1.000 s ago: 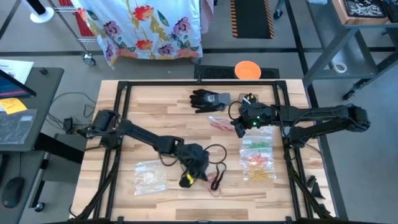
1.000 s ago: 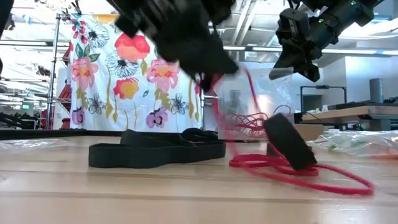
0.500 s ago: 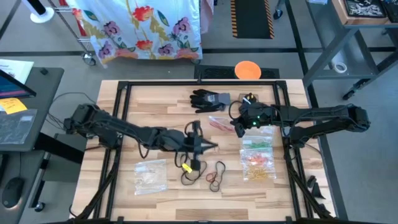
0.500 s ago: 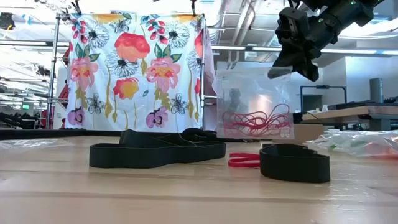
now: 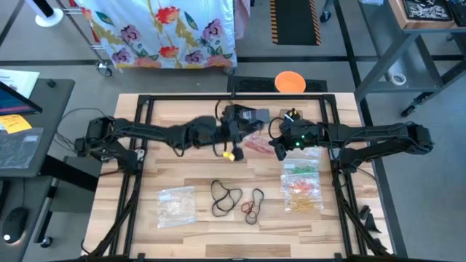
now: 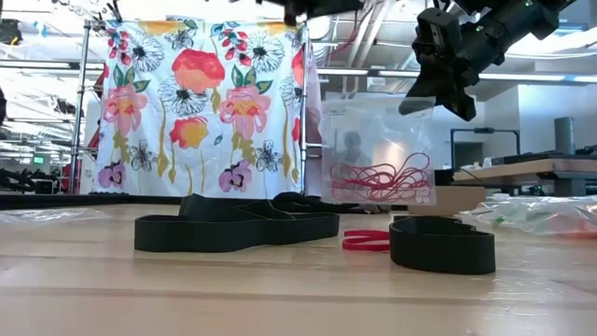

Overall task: Sort rubber bands
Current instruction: Put the red rubber band into the transparent zip bag

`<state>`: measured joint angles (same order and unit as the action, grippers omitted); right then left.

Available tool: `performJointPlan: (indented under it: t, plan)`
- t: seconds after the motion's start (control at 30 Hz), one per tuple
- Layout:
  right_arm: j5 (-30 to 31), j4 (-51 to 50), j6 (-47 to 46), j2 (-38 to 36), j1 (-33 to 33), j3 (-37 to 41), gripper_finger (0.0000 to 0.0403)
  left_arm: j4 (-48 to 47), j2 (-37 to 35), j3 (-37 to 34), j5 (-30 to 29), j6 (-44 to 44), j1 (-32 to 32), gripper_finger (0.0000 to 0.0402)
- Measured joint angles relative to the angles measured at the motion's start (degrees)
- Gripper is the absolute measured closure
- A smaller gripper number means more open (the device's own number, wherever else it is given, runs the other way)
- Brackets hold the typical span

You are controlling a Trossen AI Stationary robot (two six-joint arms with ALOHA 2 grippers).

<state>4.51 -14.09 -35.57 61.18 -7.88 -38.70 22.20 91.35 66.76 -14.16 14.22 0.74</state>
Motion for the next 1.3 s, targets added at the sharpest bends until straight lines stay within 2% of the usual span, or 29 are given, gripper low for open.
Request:
performJointPlan:
  t: [0.2,0.3,0.63,1.3]
  plan:
    - [0.0,0.0,0.0,0.0,0.0,0.0,0.0391,-1.48,0.02,0.0,11.78,-7.41,6.15,0.0401]
    - [0.0,-0.02,0.0,-0.01,-0.01,0.0,0.0391,-1.48,0.02,0.0,13.85,-9.8,7.01,0.0401]
    - [0.0,0.0,0.0,-0.01,-0.01,0.0,0.0391,4.27,0.0,0.0,13.89,-13.49,7.15,0.0401]
    - [0.0,-0.04,0.02,-0.01,-0.02,0.0,0.0391,1.6,0.0,1.75,13.86,-13.0,7.6,0.0401]
